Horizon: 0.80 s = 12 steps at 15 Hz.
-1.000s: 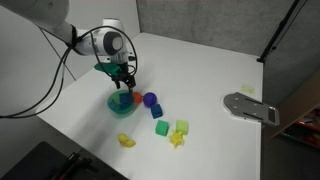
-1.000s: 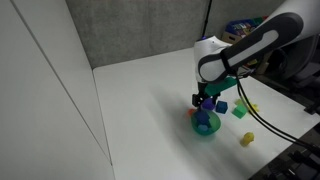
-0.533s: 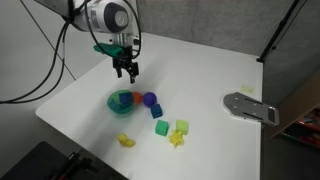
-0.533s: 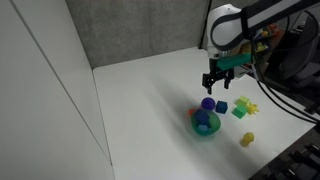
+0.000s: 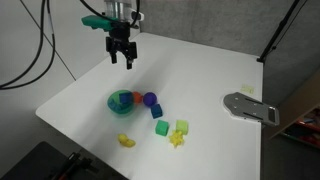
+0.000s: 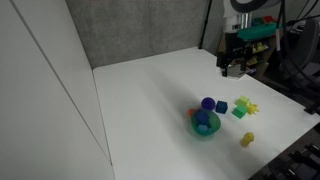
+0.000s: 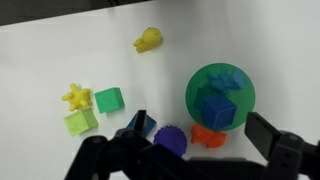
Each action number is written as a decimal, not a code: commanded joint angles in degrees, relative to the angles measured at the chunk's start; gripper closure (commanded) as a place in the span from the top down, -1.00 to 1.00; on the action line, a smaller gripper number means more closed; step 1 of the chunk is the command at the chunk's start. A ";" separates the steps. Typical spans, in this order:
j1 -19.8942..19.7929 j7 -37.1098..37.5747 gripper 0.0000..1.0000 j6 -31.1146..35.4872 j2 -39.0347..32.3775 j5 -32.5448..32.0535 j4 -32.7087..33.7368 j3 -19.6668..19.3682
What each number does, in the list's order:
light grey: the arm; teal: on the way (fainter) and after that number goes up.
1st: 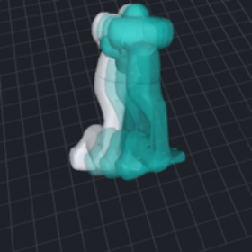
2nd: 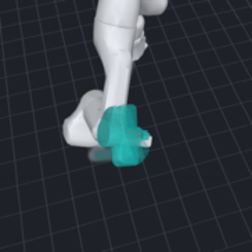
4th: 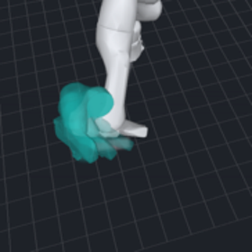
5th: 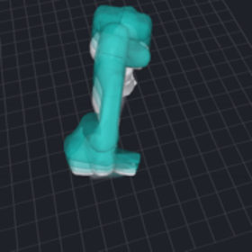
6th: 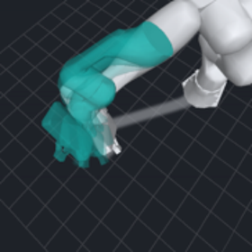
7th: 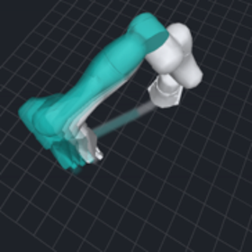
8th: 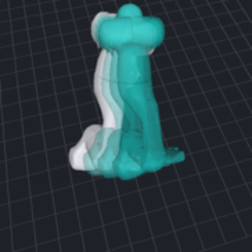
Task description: Put the light blue block in the bowl
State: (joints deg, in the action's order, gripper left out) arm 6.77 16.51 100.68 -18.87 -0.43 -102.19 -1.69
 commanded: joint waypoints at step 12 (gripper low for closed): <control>-4.13 -1.21 1.00 -1.02 30.53 -0.03 -17.40 0.97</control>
State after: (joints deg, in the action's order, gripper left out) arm 4.25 16.48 97.28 4.89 -0.37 -114.89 -1.67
